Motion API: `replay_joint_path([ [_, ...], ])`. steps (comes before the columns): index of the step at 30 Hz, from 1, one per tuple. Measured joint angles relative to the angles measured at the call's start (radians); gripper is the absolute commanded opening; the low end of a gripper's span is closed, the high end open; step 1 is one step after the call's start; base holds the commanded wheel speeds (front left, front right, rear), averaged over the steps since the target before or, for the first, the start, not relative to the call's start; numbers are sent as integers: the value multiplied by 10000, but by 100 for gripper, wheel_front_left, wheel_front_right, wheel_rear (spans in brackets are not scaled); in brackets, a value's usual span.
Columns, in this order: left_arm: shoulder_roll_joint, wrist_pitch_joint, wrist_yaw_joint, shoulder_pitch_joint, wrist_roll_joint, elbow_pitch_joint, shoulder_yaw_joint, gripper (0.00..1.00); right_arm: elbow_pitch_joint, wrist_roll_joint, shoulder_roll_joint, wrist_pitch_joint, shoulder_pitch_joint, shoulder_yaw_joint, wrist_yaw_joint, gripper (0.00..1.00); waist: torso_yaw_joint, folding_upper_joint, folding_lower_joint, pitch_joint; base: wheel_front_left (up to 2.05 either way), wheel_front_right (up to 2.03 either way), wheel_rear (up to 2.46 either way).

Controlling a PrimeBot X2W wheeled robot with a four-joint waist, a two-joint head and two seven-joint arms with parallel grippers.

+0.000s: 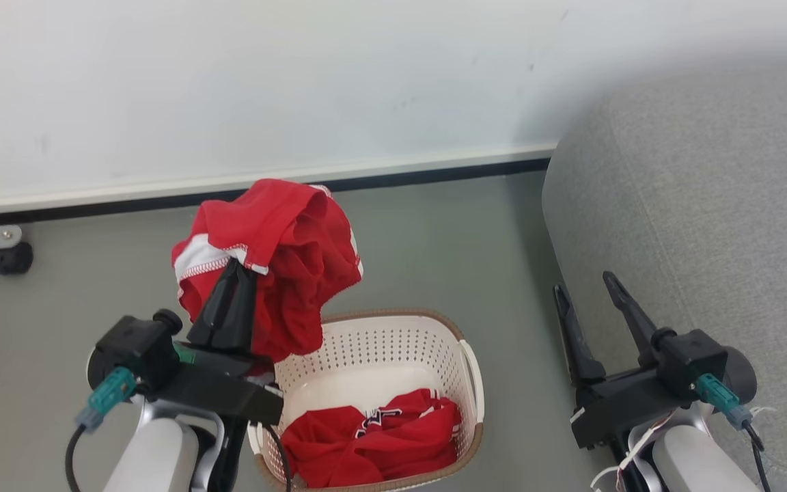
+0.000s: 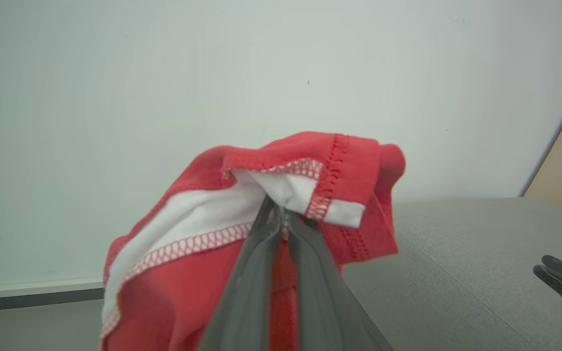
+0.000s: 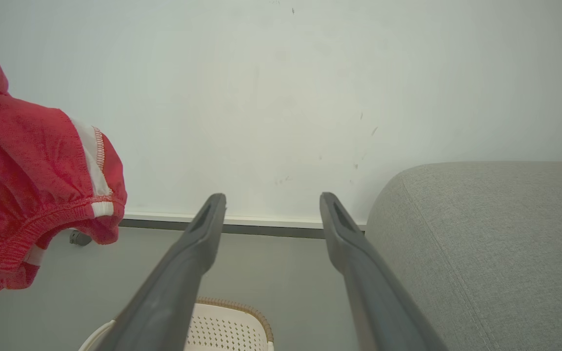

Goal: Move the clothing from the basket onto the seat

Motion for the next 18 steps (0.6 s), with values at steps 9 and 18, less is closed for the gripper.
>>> replay_joint_path([
  [9, 6, 10, 215, 894, 224, -1001, -169, 0, 23, 125, 8, 4, 477, 109, 94, 100, -86, 0, 1, -707, 0, 0, 0],
  [18, 71, 334, 523, 1527, 261, -1937, -274, 0, -159, 201, -36, 88, 822, 119, 121, 100, -194, 1, 1, -1097, 0, 0, 0],
])
